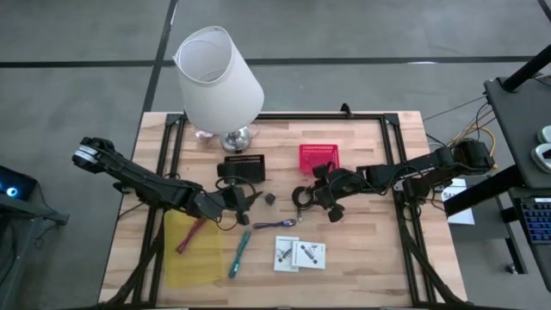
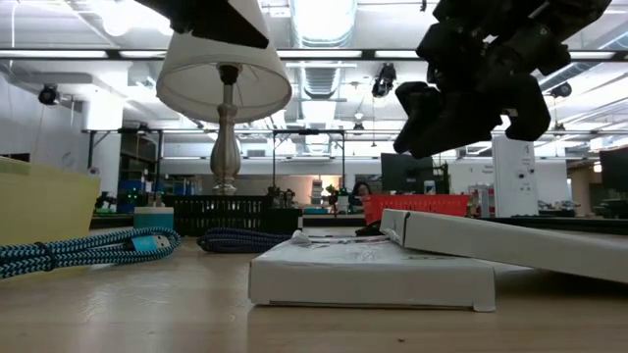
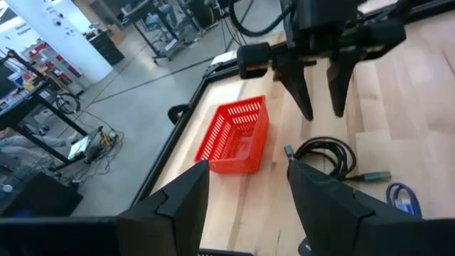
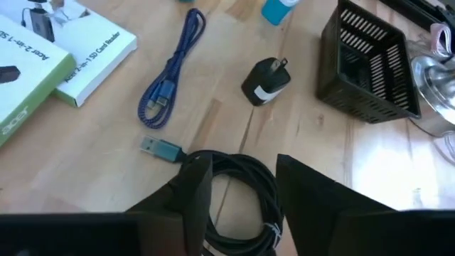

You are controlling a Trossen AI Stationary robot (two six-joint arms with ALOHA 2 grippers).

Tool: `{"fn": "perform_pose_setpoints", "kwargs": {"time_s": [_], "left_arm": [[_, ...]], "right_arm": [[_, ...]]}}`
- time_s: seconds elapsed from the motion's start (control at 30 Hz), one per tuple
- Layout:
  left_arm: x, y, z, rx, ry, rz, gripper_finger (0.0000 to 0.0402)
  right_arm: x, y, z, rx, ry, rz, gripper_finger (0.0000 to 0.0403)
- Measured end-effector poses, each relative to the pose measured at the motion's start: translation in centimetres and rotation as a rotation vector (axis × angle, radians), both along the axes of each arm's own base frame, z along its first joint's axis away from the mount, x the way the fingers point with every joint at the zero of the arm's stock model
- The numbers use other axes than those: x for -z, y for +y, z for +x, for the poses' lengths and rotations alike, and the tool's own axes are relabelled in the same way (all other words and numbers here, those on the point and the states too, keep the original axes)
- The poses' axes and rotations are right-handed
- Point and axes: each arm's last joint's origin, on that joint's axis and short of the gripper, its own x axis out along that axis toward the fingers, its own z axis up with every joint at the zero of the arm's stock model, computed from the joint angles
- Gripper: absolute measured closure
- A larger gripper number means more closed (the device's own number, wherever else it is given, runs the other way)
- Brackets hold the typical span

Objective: Pick and place items into bin
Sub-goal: Put the black charger cable into the yellow bin

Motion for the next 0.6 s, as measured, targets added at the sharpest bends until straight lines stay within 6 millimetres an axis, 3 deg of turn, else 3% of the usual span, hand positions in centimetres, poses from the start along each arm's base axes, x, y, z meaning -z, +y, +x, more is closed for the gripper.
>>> {"fn": "perform_pose_setpoints", "kwargs": {"time_s": [0.27,0.6], "left_arm": [[0.9,0.1,-0.2,-0.001,0.02,0.007,0.0221],[0.6,0.1,-0.1,0.008,-0.003,0.022,0.0221]], "right_arm": [[0.8,0.0,-0.5,0.007,0.028,0.013,0.0235],[4.7,0.1,0.9,0.006,0.126,0.005,0.0236]]}}
